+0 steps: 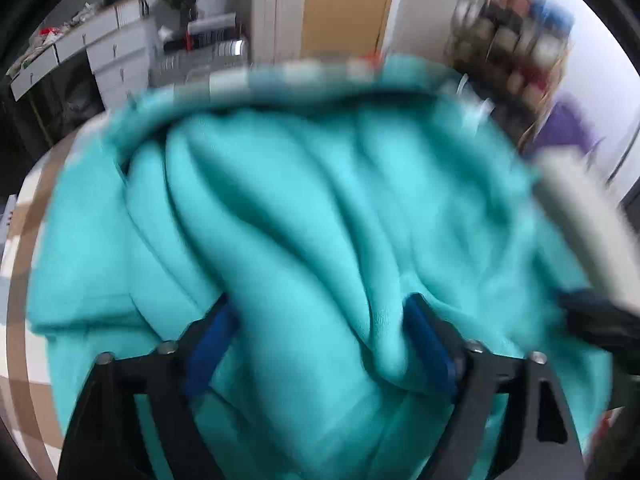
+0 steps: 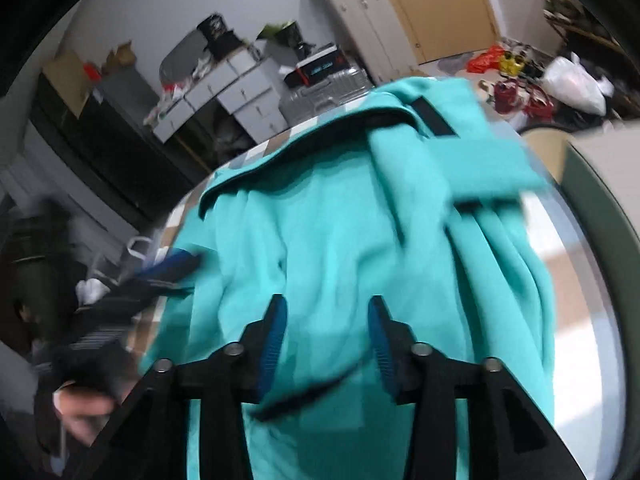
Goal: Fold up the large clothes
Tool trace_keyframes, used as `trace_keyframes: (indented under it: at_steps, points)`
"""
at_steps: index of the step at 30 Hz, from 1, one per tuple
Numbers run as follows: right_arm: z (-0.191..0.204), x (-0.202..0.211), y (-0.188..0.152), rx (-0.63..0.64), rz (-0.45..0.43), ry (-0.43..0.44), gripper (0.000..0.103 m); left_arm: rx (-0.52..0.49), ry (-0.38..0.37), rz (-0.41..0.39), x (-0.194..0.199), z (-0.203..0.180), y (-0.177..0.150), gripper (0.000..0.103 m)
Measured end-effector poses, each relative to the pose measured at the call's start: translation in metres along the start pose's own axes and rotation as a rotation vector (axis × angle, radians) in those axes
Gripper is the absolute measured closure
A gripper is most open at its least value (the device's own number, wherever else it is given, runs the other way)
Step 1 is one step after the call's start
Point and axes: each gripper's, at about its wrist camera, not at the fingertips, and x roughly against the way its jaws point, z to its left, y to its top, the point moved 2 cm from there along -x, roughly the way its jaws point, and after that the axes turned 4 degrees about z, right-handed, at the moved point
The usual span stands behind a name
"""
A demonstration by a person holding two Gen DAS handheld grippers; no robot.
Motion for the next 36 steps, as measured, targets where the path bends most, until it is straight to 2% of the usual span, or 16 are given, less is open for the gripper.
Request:
trace_keyframes:
  at_steps: [4, 7, 8, 10, 13, 14, 16, 18, 20, 23, 26, 28, 30, 33, 34, 36]
  points:
    - [-0.005, 0.003, -0.020, -0.030, 0.026, 0.002, 0.059, 0.066, -0.025, -0.012, 0.019, 0.009, 0.002, 0.025]
    - [-0.002, 0.011, -0.020, -0.017, 0.025, -0.012, 0.059, 0.107, -0.073, -0.117, 0.050, 0.015, -0.004, 0.025]
    - [0.000, 0.017, -0.016, 0.002, 0.018, -0.024, 0.059, 0.101, -0.061, -0.116, 0.051, 0.015, -0.006, 0.025]
    - [0.007, 0.020, -0.003, 0.043, -0.007, -0.041, 0.059, 0.065, -0.033, 0.033, 0.021, 0.014, -0.013, 0.024]
    - [0.030, 0.006, 0.036, 0.102, 0.004, -0.032, 0.059, 0.157, -0.110, 0.003, 0.026, 0.034, -0.019, 0.025]
    - [0.043, -0.007, 0.056, 0.127, 0.030, -0.040, 0.059, 0.189, -0.125, -0.013, 0.034, 0.040, -0.019, 0.025]
    - [0.065, -0.030, 0.081, 0.163, 0.060, -0.046, 0.059, 0.238, -0.152, -0.148, 0.068, 0.060, -0.019, 0.025]
    - [0.089, -0.059, 0.099, 0.223, 0.087, -0.046, 0.060, 0.250, -0.037, -0.283, 0.101, 0.083, -0.020, 0.025]
    - [0.112, -0.101, 0.108, 0.293, 0.145, -0.087, 0.060, 0.245, 0.030, -0.315, 0.112, 0.105, -0.021, 0.025]
    - [0.109, -0.176, 0.089, 0.299, 0.356, -0.166, 0.059, 0.311, 0.023, -0.248, 0.100, 0.137, -0.022, 0.025]
    - [0.111, -0.179, 0.084, 0.296, 0.357, -0.191, 0.057, 0.392, -0.014, -0.224, 0.099, 0.154, -0.023, 0.025]
    - [0.106, -0.144, 0.096, 0.258, 0.317, -0.091, 0.065, 0.390, -0.019, -0.254, 0.108, 0.157, -0.018, 0.025]
    - [0.098, -0.107, 0.111, 0.254, 0.231, -0.065, 0.062, 0.385, 0.001, -0.240, 0.103, 0.159, -0.004, 0.025]
    - [0.070, -0.064, 0.131, 0.304, 0.051, -0.261, 0.041, 0.372, -0.016, -0.062, 0.053, 0.154, 0.003, 0.025]
    - [0.057, -0.062, 0.135, 0.306, 0.029, -0.327, 0.041, 0.348, 0.031, -0.019, 0.036, 0.151, -0.002, 0.025]
    - [0.020, -0.083, 0.134, 0.271, 0.107, -0.428, 0.044, 0.281, 0.146, -0.015, 0.027, 0.143, -0.008, 0.025]
